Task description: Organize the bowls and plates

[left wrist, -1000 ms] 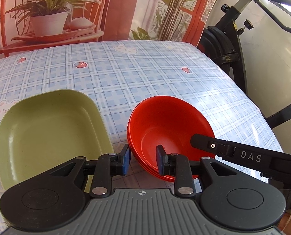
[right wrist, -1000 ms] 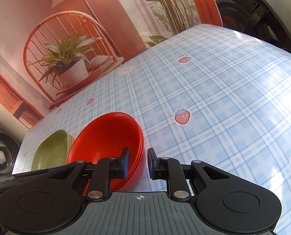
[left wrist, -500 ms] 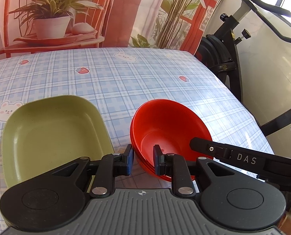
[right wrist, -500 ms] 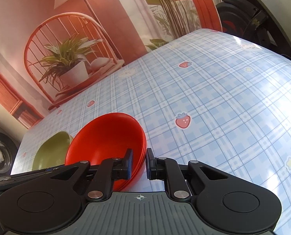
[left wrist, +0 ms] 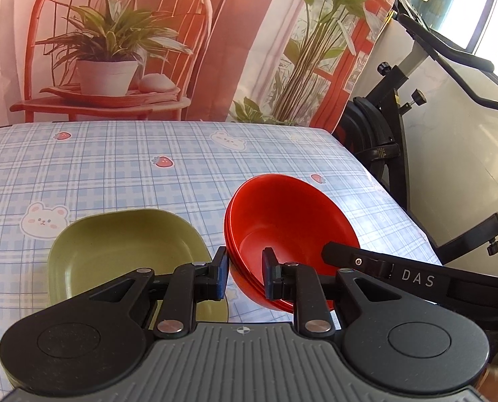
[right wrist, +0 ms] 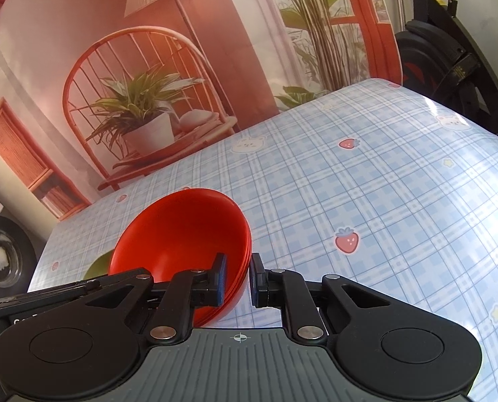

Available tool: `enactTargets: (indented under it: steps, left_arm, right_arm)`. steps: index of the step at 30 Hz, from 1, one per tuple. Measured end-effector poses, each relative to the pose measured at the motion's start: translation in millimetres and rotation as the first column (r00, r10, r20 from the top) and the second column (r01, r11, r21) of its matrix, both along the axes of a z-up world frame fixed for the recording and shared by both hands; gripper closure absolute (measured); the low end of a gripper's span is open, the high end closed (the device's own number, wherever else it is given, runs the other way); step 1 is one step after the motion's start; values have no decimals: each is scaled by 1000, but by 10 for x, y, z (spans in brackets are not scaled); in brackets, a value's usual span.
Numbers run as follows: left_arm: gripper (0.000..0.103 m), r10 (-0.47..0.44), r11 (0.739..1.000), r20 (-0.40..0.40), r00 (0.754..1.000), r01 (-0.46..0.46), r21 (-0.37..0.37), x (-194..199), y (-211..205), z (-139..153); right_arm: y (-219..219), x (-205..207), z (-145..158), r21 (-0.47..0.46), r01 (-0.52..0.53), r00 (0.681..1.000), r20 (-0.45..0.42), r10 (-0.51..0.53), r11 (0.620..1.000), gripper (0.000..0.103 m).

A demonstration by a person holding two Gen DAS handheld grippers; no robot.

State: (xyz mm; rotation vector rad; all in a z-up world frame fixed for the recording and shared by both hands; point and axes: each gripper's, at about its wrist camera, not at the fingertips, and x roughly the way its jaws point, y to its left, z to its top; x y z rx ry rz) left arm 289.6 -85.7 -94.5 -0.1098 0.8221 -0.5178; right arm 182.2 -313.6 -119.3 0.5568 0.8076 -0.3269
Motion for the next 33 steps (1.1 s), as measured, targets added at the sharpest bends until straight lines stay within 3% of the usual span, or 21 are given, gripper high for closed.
enactTargets:
  steps: [13, 33]
  left_arm:
    - [81, 91, 996, 18, 996, -90, -23, 58, 662, 190]
    - [81, 131, 991, -74, 989, -132, -10, 6, 1046, -145]
  right_arm:
    - [527, 540, 105, -13, -123, 992, 0, 123, 992, 90]
    - [982, 743, -155, -18, -210, 973, -101, 207, 978, 90]
